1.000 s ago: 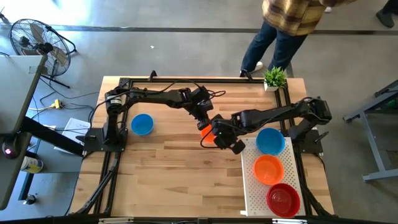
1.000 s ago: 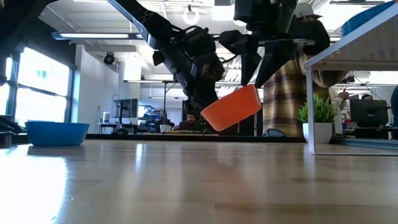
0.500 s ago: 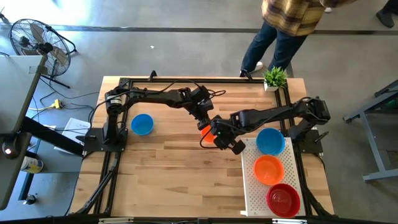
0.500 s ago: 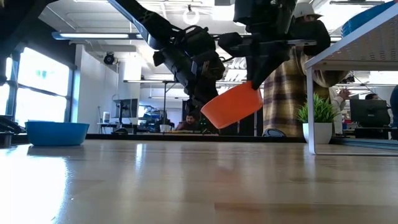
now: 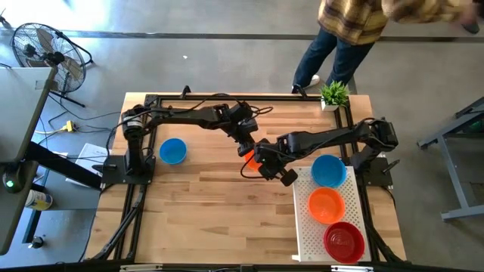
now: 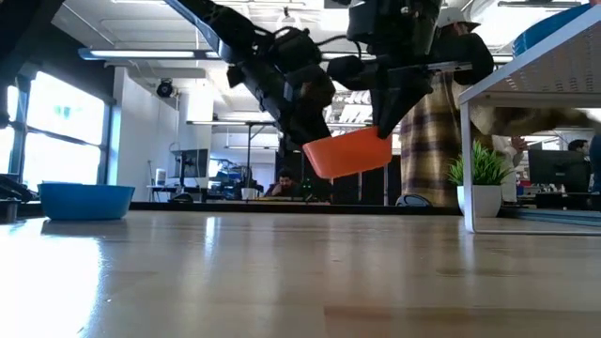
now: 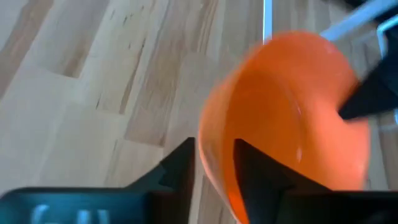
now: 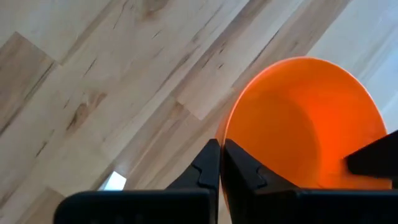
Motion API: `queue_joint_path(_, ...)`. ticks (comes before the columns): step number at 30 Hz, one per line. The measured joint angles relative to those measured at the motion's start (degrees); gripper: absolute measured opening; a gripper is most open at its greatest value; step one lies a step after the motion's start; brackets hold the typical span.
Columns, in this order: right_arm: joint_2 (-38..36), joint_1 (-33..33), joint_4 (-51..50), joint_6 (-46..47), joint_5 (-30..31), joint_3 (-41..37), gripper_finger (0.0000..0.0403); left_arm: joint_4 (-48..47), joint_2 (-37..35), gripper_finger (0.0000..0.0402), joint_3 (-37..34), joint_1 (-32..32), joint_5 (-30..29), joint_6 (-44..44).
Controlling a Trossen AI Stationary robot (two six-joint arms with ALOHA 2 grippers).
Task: Pick & Place Mini bowls
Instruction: Stack the orange bowl on top of the other orange bowl on the shelf
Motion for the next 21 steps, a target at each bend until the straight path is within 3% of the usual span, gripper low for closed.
queue_joint_path(3, 0.00, -0.09, -0.39, 0.74, -0.24, 0.00, 0.0001, -1.62, -2.75, 0.0136, -0.01, -0.01, -2.44, 2.79)
queue_joint_path(7, -0.86, -0.07, -0.15, 1.43, 0.50, 0.02, 0.0001, -0.91, -7.94, 0.0136, -2.34, -0.01, -8.81, 4.40)
queue_joint_path(17, -3.72, -0.09, -0.57, 3.68, -0.87, 0.15, 0.0001, 5.19, -14.56, 0.0058, -9.40, -0.03, -9.48, 3.11)
queue_joint_path(21, -5.08, -0.09, -2.04, 5.98, -1.05, 2.47, 0.0001, 13.36, -17.63, 0.0019, -14.12, -0.03, -10.10, 2.41)
